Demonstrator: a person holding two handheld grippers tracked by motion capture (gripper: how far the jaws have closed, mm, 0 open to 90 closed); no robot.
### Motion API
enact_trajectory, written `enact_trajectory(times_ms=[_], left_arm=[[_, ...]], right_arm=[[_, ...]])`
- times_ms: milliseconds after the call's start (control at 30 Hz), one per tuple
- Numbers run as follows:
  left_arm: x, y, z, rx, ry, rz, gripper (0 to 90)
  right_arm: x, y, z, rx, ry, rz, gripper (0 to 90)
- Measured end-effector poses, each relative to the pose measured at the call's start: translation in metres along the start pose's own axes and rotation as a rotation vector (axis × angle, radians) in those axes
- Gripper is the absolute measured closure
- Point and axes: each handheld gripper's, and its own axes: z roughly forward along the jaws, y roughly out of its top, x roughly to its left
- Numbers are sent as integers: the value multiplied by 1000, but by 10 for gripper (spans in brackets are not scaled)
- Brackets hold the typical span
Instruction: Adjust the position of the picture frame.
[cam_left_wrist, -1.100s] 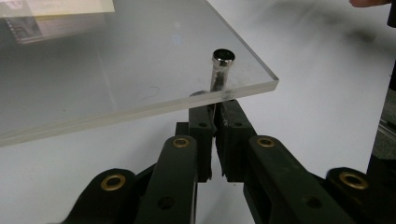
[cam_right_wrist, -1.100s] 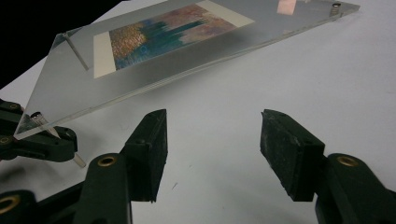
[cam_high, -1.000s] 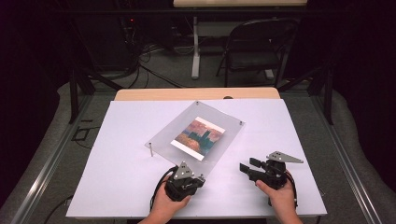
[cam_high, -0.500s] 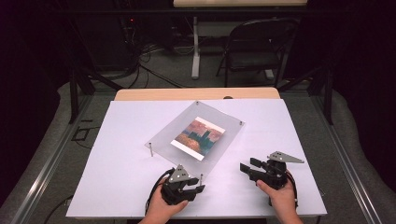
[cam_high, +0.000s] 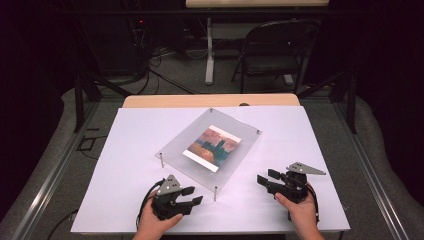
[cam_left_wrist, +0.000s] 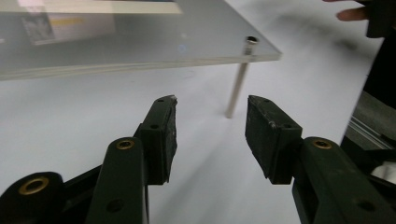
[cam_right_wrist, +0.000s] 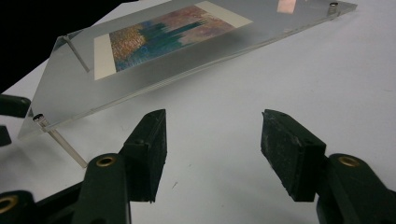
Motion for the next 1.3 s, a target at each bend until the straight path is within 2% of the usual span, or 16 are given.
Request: enact_trajectory(times_ms=[33, 67, 100, 200, 300, 333, 467, 500, 600, 700, 733, 833, 900, 1033, 1300], left_arm=[[0, 0, 0, 0, 0, 0, 535], [12, -1, -7, -7, 32, -19, 536], [17, -1, -10, -10, 48, -34, 535], [30, -1, -19, -25, 70, -81, 536], [37, -2, -23, -31, 88, -99, 533], [45, -3, -27, -35, 119, -117, 532], [56, -6, -31, -17, 187, -120, 529], [56, -6, -31, -17, 187, -120, 529], [68, -5, -32, -15, 240, -127, 535], [75, -3, -32, -22, 258, -142, 555], [84, -1, -32, -17, 271, -154, 562], [94, 2, -29, -3, 309, -129, 569], [101, 3, -25, 11, 315, -120, 573], [113, 4, -18, 20, 302, -155, 616], [124, 7, -2, 21, 307, -173, 668]], right_arm=[[0, 0, 0, 0, 0, 0, 407], [0, 0, 0, 0, 0, 0, 407], [0, 0, 0, 0, 0, 1, 407], [0, 0, 0, 2, 1, 3, 407], [-1, 0, 0, 1, 2, 4, 407], [-1, 0, 0, 2, 2, 8, 407], [-1, 0, 0, 0, 2, 9, 407], [-1, 0, 0, 0, 2, 9, 407], [-1, 0, 0, 2, 0, 11, 406], [-1, 0, 0, 3, -3, 14, 406], [-1, 0, 0, 3, -3, 15, 406], [-1, 0, 0, 3, -4, 14, 406], [-1, 0, 0, 3, -5, 16, 407], [-1, -1, 1, 4, -6, 18, 406], [-2, -1, 1, 2, -1, 18, 406]])
